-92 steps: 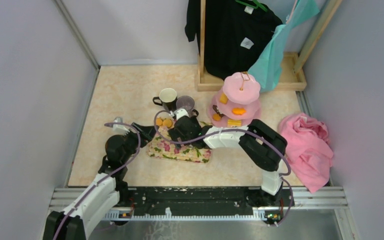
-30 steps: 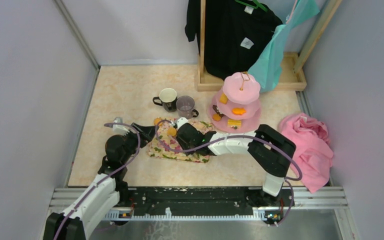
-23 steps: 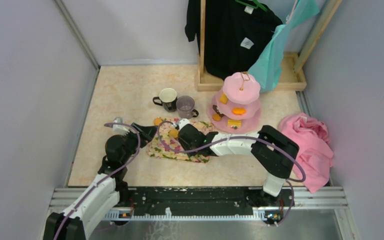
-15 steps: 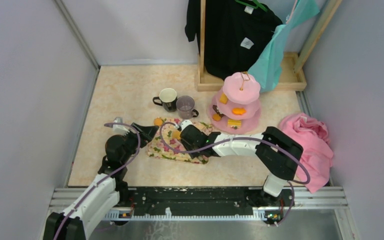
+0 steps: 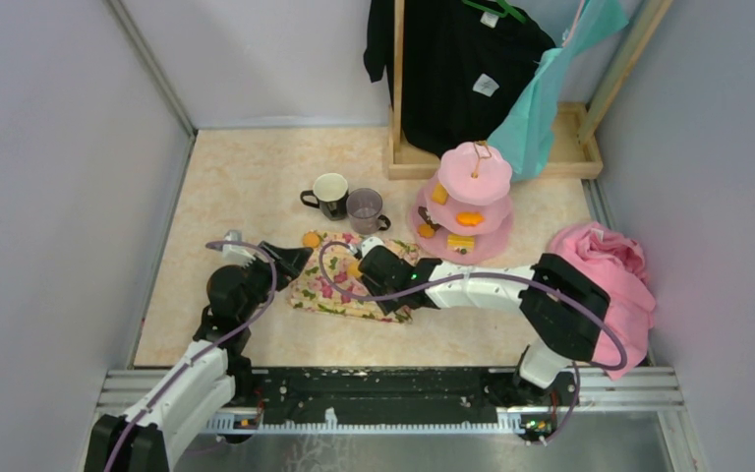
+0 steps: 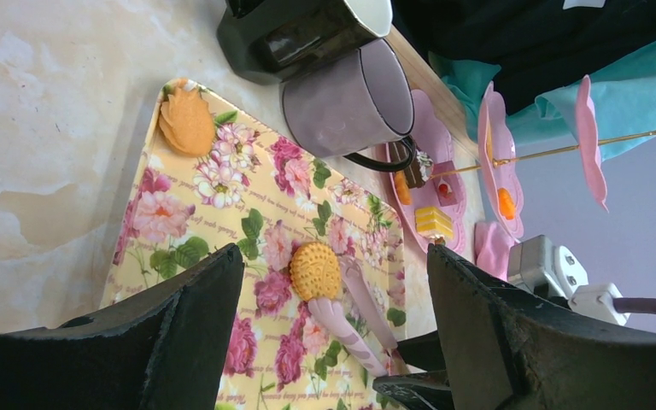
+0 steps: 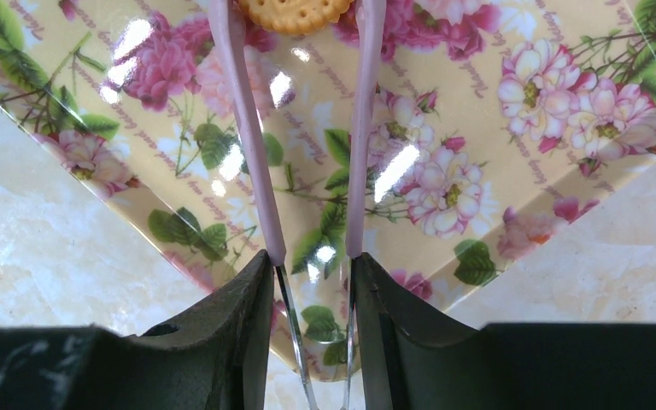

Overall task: Serve the afternoon tea
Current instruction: Pick up the desert from the tray, then place the desert on the desert table.

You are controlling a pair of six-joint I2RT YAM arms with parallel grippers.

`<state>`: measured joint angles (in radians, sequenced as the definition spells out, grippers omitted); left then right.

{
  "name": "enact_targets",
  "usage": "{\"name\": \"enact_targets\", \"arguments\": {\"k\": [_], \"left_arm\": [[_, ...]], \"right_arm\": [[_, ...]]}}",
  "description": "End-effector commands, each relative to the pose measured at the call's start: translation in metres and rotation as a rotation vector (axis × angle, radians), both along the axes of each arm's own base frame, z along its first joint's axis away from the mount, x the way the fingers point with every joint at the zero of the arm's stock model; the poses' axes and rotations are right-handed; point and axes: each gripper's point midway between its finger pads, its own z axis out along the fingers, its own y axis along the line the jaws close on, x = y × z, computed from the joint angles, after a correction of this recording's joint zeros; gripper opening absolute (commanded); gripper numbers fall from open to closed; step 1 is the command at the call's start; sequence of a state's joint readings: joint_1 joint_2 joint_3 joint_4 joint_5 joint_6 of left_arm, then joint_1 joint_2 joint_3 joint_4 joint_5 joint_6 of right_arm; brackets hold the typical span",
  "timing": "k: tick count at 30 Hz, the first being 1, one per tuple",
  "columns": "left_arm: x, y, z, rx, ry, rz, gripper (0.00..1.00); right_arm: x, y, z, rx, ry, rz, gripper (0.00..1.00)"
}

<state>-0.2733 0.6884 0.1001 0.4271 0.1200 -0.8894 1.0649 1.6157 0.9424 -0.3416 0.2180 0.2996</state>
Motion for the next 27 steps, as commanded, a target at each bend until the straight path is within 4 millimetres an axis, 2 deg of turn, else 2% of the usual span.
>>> {"name": "enact_targets", "arguments": {"k": [1,18,19,27], "left_arm": [[0.001,-0.002,0.006,-0.005,-0.031,-0.006,0.84],[0.003,-0.003,0.009,-0.004,-0.040,-0.011,0.84],[0.003,-0.003,0.008,-0.004,-0.038,-0.013,0.84],[0.003,-0.004,0.009,-0.008,-0.042,-0.020,0.84]], "right_arm": [[0.006,0.010,0.037,0.074,-0.062,-0.009,0.00],[0.009,-0.007,0.090,0.124,-0.133,-0.065,0.00],[0.008,-0.012,0.102,0.143,-0.147,-0.080,0.00],[0.005,-0.030,0.144,0.210,-0.196,-0.132,0.00]]}}
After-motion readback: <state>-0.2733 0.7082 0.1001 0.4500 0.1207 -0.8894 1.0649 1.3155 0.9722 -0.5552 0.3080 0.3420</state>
